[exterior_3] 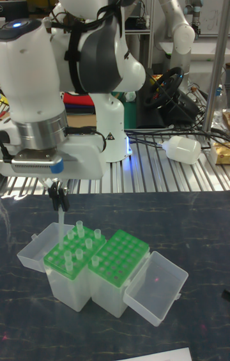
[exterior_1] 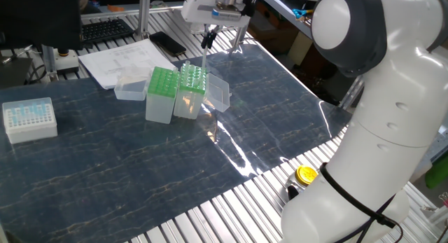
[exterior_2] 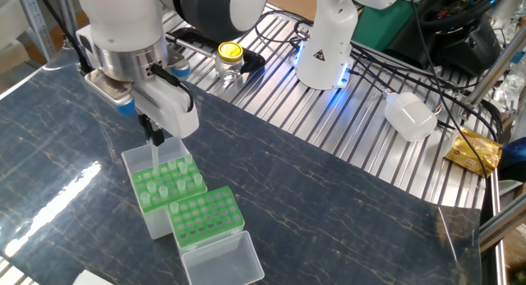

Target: Transfer all large pipette tips from one holder to another

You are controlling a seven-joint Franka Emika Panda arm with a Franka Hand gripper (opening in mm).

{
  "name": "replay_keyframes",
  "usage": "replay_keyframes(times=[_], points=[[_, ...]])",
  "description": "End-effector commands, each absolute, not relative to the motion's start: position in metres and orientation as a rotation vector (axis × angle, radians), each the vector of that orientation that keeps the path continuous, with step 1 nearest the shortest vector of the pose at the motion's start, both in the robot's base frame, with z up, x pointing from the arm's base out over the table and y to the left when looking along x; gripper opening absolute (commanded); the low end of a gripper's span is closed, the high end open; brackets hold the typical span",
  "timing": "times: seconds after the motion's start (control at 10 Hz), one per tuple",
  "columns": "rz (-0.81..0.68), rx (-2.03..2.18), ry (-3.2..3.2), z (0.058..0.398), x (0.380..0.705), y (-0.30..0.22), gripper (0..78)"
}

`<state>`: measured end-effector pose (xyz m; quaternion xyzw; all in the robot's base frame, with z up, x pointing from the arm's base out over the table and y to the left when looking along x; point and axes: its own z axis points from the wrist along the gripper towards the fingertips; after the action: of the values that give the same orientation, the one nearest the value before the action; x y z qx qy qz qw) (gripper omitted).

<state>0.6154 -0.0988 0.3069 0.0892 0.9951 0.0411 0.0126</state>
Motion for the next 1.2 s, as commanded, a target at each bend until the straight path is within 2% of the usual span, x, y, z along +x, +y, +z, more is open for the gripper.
replay_keyframes(times=[0.1, 0.2, 0.3, 1.2], points=[[0.156, 0.341, 3.103, 0.2995, 0.6139, -0.0934, 1.2], [0.157, 0.339, 3.108, 0.2993, 0.614, -0.0932, 1.2], [0.157, 0.339, 3.108, 0.2993, 0.614, -0.0932, 77.4], [0.157, 0.339, 3.108, 0.2993, 0.614, -0.0932, 77.4]])
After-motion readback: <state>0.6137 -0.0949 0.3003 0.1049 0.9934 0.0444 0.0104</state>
